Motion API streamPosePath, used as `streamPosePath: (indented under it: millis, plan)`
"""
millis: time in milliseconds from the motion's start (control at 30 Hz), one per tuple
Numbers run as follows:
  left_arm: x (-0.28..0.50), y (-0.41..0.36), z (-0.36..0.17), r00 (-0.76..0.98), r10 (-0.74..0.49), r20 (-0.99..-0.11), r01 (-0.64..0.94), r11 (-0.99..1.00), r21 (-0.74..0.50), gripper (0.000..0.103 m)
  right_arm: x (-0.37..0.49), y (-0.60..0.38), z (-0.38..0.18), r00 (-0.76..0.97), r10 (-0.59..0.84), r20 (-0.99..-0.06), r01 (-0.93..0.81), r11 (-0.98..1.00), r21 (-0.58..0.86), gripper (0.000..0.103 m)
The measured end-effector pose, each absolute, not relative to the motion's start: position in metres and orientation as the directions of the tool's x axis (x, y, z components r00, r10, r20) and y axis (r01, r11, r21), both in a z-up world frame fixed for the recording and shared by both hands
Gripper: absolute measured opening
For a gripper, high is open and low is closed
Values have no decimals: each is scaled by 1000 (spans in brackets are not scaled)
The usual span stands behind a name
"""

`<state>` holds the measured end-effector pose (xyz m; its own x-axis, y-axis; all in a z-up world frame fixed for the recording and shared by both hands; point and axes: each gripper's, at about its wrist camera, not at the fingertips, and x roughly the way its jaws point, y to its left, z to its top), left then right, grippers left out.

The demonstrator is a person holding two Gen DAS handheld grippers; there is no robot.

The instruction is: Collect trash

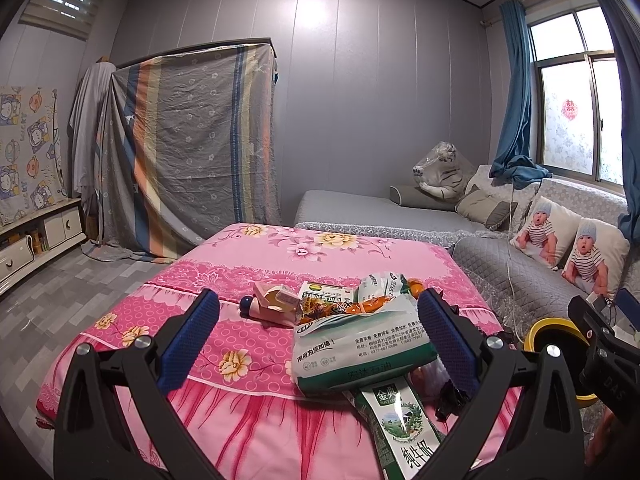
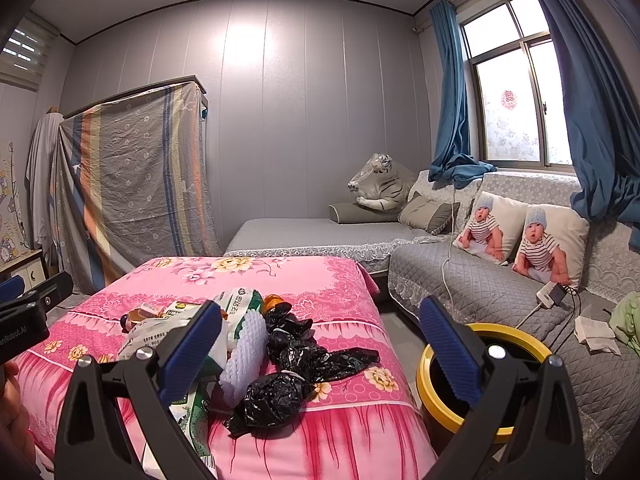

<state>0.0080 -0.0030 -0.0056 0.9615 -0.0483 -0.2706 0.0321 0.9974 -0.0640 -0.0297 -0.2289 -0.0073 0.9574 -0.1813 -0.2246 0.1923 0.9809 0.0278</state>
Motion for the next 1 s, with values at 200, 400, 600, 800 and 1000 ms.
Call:
streamPosePath:
  millis: [200,400,600,800,1000]
  plan:
    - [8,-4,-7,960,-54,-274,39,997,-61,95,-30,-229,-7,957,-182,-224,193,981,27,95]
    - [8,-4,-7,959,-61,-278,45,997,-64,95,-30,-229,-7,957,-181,-226,192,981,28,95]
    - [9,-5,-8,956,-73,-284,57,996,-65,95,-29,-229,-9,957,-182,-227,194,980,30,95]
    - [10,-7,-9,949,-123,-290,108,992,-67,95,-29,-228,-13,954,-184,-236,197,980,35,95]
    - [14,5,-14,940,-196,-280,195,980,-31,95,-29,-233,-9,953,-197,-230,210,977,36,95]
